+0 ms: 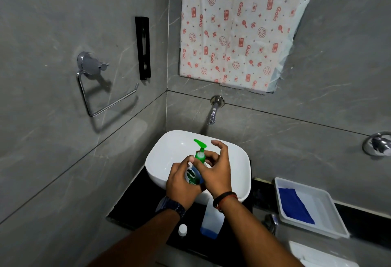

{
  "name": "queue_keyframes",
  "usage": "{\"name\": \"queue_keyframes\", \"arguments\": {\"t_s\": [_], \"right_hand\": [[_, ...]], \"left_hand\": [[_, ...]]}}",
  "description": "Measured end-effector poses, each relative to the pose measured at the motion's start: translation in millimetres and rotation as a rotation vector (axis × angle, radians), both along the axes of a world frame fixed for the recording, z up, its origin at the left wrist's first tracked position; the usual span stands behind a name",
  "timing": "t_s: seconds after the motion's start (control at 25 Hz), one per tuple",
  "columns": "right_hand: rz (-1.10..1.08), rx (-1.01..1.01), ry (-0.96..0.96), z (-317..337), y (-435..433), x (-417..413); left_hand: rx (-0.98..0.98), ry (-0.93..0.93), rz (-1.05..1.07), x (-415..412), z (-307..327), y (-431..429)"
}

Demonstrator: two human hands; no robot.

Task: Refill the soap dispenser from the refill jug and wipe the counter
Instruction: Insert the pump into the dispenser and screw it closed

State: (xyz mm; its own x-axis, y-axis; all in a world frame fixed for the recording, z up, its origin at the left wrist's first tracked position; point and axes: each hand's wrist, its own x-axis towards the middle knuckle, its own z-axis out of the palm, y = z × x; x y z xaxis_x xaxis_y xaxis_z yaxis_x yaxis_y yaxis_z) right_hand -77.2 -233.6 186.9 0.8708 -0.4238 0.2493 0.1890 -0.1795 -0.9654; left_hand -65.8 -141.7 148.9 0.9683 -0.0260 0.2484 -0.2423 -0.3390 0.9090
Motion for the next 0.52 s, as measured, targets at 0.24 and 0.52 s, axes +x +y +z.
{"name": "queue_keyframes", "arguments": {"t_s": [0.24, 0.52], "right_hand": [[-0.008, 0.023, 0.005, 2.8, 4.3, 0.9], [-0.016, -0.119, 0.015, 12.9, 7.9, 6.3]], "left_hand": [[-0.015, -0.004, 0.009, 3.3, -1.8, 1.9], [-0.011, -0.052, 0.047, 9.4, -7.8, 6.7]]}}
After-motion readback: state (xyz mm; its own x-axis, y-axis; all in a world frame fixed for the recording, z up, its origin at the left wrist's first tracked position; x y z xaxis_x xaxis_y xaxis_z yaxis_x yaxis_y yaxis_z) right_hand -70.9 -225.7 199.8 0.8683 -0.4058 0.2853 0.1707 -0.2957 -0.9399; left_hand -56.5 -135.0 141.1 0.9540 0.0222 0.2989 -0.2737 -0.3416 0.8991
